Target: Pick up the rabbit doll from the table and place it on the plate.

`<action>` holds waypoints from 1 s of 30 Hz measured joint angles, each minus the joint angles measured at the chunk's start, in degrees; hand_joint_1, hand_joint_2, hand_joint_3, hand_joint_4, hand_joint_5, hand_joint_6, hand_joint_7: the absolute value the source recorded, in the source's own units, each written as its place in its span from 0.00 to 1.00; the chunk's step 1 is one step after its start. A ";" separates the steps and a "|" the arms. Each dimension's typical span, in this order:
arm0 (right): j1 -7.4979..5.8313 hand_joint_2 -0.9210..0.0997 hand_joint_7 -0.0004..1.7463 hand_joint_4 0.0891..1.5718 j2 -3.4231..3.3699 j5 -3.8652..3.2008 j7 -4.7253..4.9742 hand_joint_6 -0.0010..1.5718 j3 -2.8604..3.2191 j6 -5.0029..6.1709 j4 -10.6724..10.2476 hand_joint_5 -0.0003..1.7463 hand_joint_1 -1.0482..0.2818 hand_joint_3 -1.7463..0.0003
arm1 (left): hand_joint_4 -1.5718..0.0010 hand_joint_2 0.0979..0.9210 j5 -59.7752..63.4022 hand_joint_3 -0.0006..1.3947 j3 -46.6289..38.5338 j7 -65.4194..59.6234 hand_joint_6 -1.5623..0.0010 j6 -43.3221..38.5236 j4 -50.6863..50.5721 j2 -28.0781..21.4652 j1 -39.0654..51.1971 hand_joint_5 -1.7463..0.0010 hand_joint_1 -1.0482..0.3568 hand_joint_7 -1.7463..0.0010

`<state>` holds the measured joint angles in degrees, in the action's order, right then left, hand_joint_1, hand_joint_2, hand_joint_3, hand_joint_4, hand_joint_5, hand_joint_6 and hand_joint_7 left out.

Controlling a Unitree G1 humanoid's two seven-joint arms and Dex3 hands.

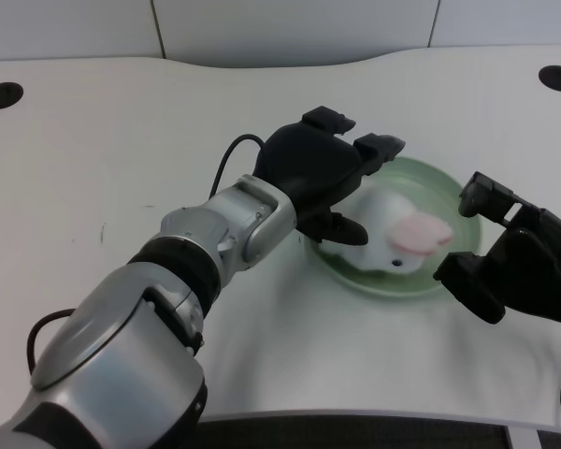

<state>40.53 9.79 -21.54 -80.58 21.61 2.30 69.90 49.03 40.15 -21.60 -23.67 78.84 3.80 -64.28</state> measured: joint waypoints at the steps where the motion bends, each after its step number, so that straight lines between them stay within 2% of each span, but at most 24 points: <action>1: 0.00 0.02 1.00 0.65 0.00 -0.01 0.00 0.56 0.00 0.02 0.00 1.00 0.31 1.00 | 1.00 1.00 0.00 0.39 0.00 0.31 0.92 -0.01 0.00 -0.03 0.00 0.87 0.03 1.00; 5: 0.00 0.02 1.00 0.65 0.00 0.00 0.03 0.56 -0.01 0.21 -0.01 1.00 0.32 1.00 | 1.00 1.00 -0.08 0.40 -0.04 1.56 0.93 -0.14 0.00 -0.13 0.00 0.90 0.00 1.00; 8: 0.00 0.02 1.00 0.65 0.00 0.00 0.06 0.56 -0.01 0.20 -0.01 1.00 0.32 1.00 | 0.99 1.00 -0.20 0.36 -0.21 2.00 0.91 -0.61 -0.01 -0.48 -0.01 0.89 0.01 0.99; 9: 0.00 0.01 1.00 0.65 0.00 0.00 0.04 0.56 0.00 0.21 -0.01 1.00 0.32 1.00 | 0.97 1.00 -0.29 0.28 -0.44 2.06 0.87 -0.92 -0.02 -0.70 0.00 0.85 0.04 0.97; 12: 0.00 0.02 1.00 0.65 0.00 0.00 0.00 0.56 0.00 0.24 0.00 1.00 0.30 1.00 | 0.99 1.00 -1.09 0.17 -1.49 2.08 0.82 -2.78 -0.08 -2.06 0.00 0.69 0.08 0.96; 17: 0.00 0.02 1.00 0.64 0.01 -0.02 -0.06 0.55 0.04 0.06 0.01 1.00 0.32 1.00 | 0.97 1.00 -3.16 0.12 -3.96 2.08 0.78 -6.74 -0.24 -5.54 -0.01 0.59 0.09 0.95; 20: 0.00 0.01 1.00 0.64 0.01 -0.05 -0.21 0.55 0.06 -0.37 0.04 1.00 0.32 1.00 | 0.96 1.00 -3.21 0.10 -4.39 2.06 0.76 -8.85 -0.43 -7.88 -0.01 0.56 0.11 0.95; 24: 0.00 0.02 1.00 0.65 0.02 0.02 -0.06 0.56 0.00 -0.37 0.05 1.00 0.31 1.00 | 0.92 1.00 -3.10 0.06 -4.41 1.71 0.72 -10.97 -0.99 -10.69 -0.01 0.56 0.14 0.95; 25: 0.01 0.02 1.00 0.65 0.07 0.05 0.19 0.56 -0.02 -0.36 0.04 1.00 0.31 1.00 | 0.93 1.00 -3.01 0.06 -4.42 0.58 0.72 -12.26 -1.42 -13.04 0.00 0.56 0.14 0.95; 30: 0.01 0.03 1.00 0.64 0.08 0.09 0.38 0.55 -0.10 -0.35 0.05 1.00 0.32 1.00 | 0.94 0.98 -3.07 0.04 -4.62 -0.39 0.71 -17.55 -2.62 -17.70 0.54 0.57 0.16 0.95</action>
<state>40.54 9.87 -21.45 -80.20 21.51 1.95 69.95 45.96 35.53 -21.98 -41.22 76.22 -13.89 -63.75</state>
